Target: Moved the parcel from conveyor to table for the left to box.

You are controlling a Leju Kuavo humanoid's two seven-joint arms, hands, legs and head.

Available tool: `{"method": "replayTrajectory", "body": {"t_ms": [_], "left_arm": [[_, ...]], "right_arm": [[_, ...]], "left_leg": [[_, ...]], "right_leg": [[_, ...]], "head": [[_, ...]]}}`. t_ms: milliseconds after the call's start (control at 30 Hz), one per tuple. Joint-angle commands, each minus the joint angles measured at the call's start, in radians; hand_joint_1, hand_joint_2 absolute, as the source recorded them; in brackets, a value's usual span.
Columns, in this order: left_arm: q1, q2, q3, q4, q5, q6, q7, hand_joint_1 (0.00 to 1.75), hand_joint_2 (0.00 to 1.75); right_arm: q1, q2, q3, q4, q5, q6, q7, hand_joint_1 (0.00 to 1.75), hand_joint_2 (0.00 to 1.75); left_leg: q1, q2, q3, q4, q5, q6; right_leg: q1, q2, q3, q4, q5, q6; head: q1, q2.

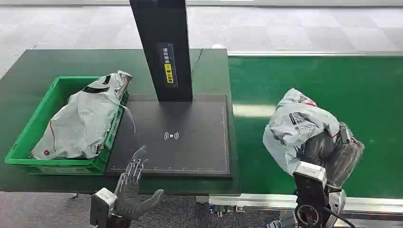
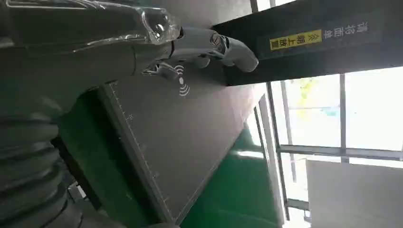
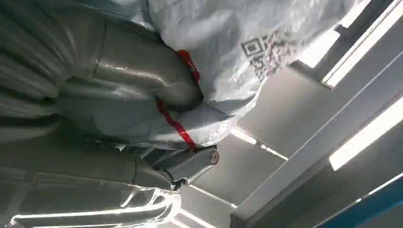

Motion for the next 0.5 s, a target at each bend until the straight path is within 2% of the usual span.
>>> {"method": "replayTrajectory", "body": {"t_ms": [33, 267, 367, 500], "left_arm": [[-0.038, 0.022, -0.011, 0.068, 0.001, -0.01, -0.001, 0.0, 1.75], [-0.053, 0.034, -0.015, 0.081, 0.009, -0.032, -0.007, 0.0, 1.75], [-0.083, 0.041, -0.024, 0.125, 0.012, -0.048, -0.013, 0.0, 1.75], [-0.085, 0.041, -0.025, 0.129, 0.012, -0.049, -0.014, 0.0, 1.75]], "right_arm": [[-0.2, -0.038, 0.066, 0.207, 0.042, 0.113, 0.055, 1.75, 1.75], [-0.384, -0.071, 0.111, 0.465, 0.061, 0.242, 0.12, 1.75, 1.75], [-0.49, -0.082, 0.163, 0.66, 0.067, 0.326, 0.129, 1.75, 1.75], [-0.498, -0.079, 0.168, 0.676, 0.071, 0.324, 0.13, 1.75, 1.75]], "left_leg": [[0.0, 0.004, 0.003, -0.001, 0.0, 0.001], [-0.001, 0.003, 0.004, -0.002, 0.001, 0.001], [-0.001, 0.004, 0.004, -0.002, 0.001, 0.001], [-0.001, 0.002, 0.004, -0.001, 0.001, 0.001]], "right_leg": [[0.0, 0.004, 0.001, -0.001, 0.002, 0.0], [0.0, 0.003, 0.003, -0.002, 0.002, 0.0], [0.0, 0.004, 0.003, -0.002, 0.002, 0.0], [0.0, 0.002, 0.002, -0.001, 0.002, 0.0]], "head": [[0.0, 0.0], [0.0, 0.0], [0.0, 0.0], [0.0, 0.0]]}}
